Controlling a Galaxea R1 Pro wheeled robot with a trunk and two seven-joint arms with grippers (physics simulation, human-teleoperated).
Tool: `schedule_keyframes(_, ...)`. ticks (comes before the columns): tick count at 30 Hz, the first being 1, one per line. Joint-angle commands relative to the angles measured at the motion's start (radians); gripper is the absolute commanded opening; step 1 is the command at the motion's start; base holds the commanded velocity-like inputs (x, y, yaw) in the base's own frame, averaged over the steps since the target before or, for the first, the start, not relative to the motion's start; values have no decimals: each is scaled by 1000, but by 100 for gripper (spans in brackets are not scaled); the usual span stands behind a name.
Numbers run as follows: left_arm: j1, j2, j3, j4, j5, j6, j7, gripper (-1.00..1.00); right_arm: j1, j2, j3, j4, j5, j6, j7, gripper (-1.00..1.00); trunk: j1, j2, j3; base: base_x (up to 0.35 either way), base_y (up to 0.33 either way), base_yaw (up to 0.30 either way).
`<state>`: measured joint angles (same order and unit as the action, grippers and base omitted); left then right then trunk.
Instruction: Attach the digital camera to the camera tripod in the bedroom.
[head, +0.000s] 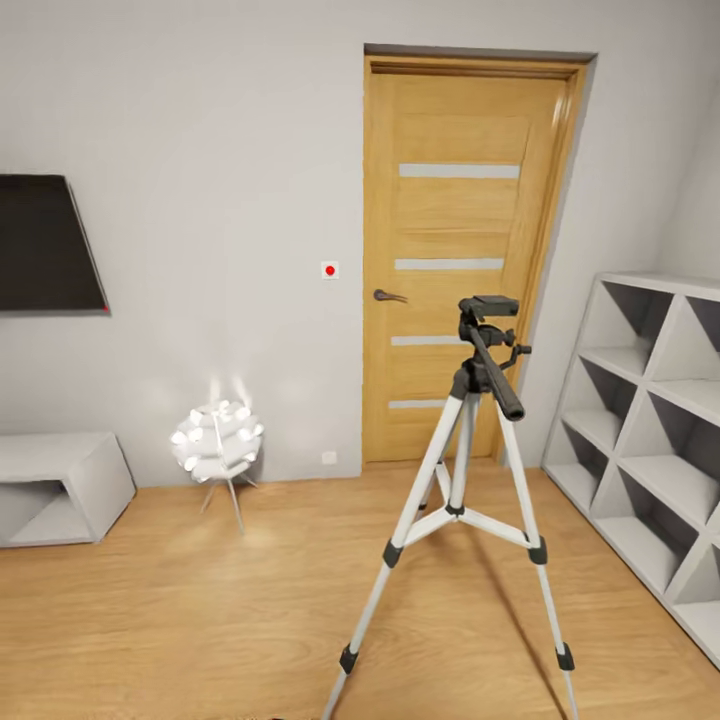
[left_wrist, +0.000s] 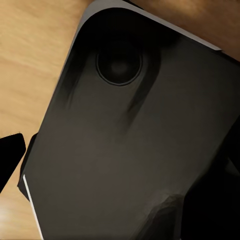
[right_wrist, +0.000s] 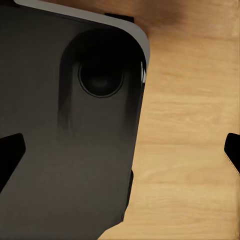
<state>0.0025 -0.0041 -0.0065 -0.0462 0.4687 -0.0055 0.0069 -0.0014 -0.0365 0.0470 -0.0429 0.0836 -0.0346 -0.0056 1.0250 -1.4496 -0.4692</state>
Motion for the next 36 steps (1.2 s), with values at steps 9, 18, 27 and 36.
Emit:
schedule_keyframes(9,0,0,0,-1,5,-1,1,100,0,-1,2,0,8,-1,-2,100,0,0,-1,-70,0,84)
schedule_keyframes(18,1,-1,0,-1,5,-1,1,100,0,-2,3,0,8,-1,-1,100,0,0,-1,-138,0,6)
schedule_keyframes(27,1,-1,0,-1,5,-1,-1,100,0,-3,3,0,8,-1,-1,100,0,0,-1,-57,0,0)
schedule_keyframes(36,0,-1,1,-2,5,-1,0,100,0,-4,2,0,9,9,-1,100,0,0,-1,-41,0,0)
